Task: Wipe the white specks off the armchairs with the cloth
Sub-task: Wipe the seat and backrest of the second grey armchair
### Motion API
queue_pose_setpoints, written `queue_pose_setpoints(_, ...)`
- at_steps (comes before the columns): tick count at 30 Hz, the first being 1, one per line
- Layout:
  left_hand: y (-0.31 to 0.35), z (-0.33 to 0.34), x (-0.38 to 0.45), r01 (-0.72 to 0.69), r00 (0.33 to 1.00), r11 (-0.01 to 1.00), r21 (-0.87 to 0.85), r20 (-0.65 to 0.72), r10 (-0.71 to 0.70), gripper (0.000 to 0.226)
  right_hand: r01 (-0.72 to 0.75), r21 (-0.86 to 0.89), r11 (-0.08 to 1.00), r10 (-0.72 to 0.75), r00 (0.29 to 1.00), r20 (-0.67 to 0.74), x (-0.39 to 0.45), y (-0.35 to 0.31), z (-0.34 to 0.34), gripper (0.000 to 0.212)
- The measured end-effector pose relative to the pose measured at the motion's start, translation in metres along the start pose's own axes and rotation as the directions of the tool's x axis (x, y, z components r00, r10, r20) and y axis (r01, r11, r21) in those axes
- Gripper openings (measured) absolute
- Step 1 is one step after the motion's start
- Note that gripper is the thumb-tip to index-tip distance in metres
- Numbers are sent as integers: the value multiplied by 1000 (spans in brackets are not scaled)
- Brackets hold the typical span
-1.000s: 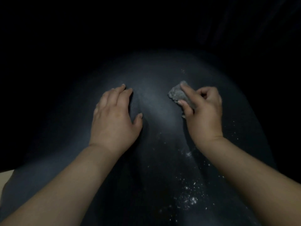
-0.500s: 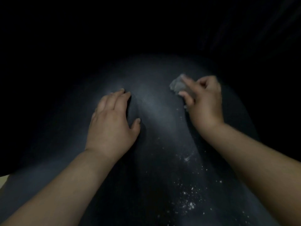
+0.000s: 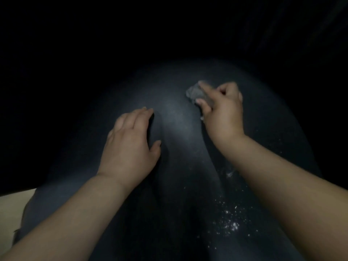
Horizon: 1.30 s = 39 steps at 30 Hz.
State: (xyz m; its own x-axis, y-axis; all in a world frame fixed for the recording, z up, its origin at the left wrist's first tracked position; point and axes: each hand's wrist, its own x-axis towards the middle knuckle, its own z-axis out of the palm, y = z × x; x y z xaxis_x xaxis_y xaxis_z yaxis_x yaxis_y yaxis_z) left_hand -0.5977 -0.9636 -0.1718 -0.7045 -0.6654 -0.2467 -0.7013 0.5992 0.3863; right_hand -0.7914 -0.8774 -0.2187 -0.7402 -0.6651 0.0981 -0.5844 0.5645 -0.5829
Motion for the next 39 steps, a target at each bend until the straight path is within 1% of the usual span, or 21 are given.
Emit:
queue_pose_setpoints(1, -2, 0, -2, 4, 1000, 1000, 2, 2, -4, 71, -74, 28, 997, 75, 996, -38, 8, -8, 9, 38)
queue_pose_setpoints(2, -3, 0, -5, 8, 1000, 1000, 3, 3, -8, 71, -95, 42, 995, 98, 993, -72, 9, -18, 16, 37)
queue_pose_setpoints(3, -3, -1, -6, 10, 1000, 1000, 5, 1, -10, 71, -63, 39, 997, 66, 994, -84, 5, -28, 22, 37)
queue_pose_setpoints(5, -3, 0, -10, 15, 1000, 1000, 13, 4, -15, 71, 91, 13, 996, -91, 996, -17, -19, -41, 22, 37)
queue_pose_setpoints(7, -2, 0, -13, 15, 1000, 1000, 16, 6, -15, 71, 222, -9, 975, -221, 973, 66, -47, -34, 12, 37)
queue_pose_setpoints(8, 0, 1, -14, 11, 1000, 1000, 13, 6, -11, 71, 246, -18, 969, -244, 967, 78, -53, -24, 4, 37)
queue_pose_setpoints(10, 4, 2, -17, -4, 1000, 1000, 8, 10, 4, 71, 203, -43, 978, -202, 979, 19, -49, 3, -13, 36)
queue_pose_setpoints(13, 15, 4, -19, -53, 998, 998, 16, 24, 53, 70, -4, -102, 995, -5, 997, -80, -27, 37, -29, 38)
queue_pose_setpoints(15, 23, 8, -20, -80, 996, 997, 17, 48, 79, 70, -96, -75, 993, 86, 987, -133, -29, 35, -29, 37)
queue_pose_setpoints(17, 28, 12, -21, -83, 995, 996, 23, 64, 82, 71, -89, -39, 995, 84, 991, -99, -52, 20, -24, 36)
queue_pose_setpoints(21, 32, 17, -24, -72, 995, 997, 32, 69, 70, 71, 114, -70, 991, -109, 991, 71, -90, 13, -34, 40)
queue_pose_setpoints(23, 33, 17, -26, -75, 994, 996, 42, 78, 71, 70, 147, -110, 983, -140, 987, 76, -82, 27, -44, 37)
queue_pose_setpoints(25, 34, 17, -27, -79, 994, 996, 45, 82, 75, 69, 92, -133, 987, -92, 996, 7, -75, 39, -49, 36)
queue_pose_setpoints(27, 34, 18, -29, -79, 994, 996, 41, 80, 76, 69, -23, -97, 995, 16, 997, -78, -81, 37, -47, 37)
queue_pose_setpoints(29, 35, 19, -32, -83, 993, 996, 38, 82, 80, 69, -69, -77, 995, 61, 993, -100, -100, 24, -40, 40)
queue_pose_setpoints(30, 36, 20, -34, -88, 993, 995, 38, 83, 84, 69, -44, -78, 996, 39, 996, -75, -112, 17, -38, 42)
queue_pose_setpoints(32, 37, 21, -38, -93, 993, 995, 41, 81, 89, 69, 73, -112, 991, -70, 997, 25, -127, 13, -41, 44)
queue_pose_setpoints(34, 37, 22, -41, -96, 992, 995, 39, 82, 93, 69, 165, -159, 973, -153, 985, 86, -127, 24, -52, 40)
queue_pose_setpoints(35, 37, 23, -43, -99, 992, 994, 36, 82, 95, 69, 160, -175, 972, -149, 986, 75, -124, 31, -57, 38)
queue_pose_setpoints(36, 36, 23, -45, -98, 992, 995, 33, 82, 95, 69, 118, -182, 976, -114, 993, 35, -121, 38, -61, 36)
queue_pose_setpoints(39, 32, 23, -50, -84, 994, 996, 24, 72, 82, 68, -101, -135, 986, 86, 990, -114, -123, 37, -55, 37)
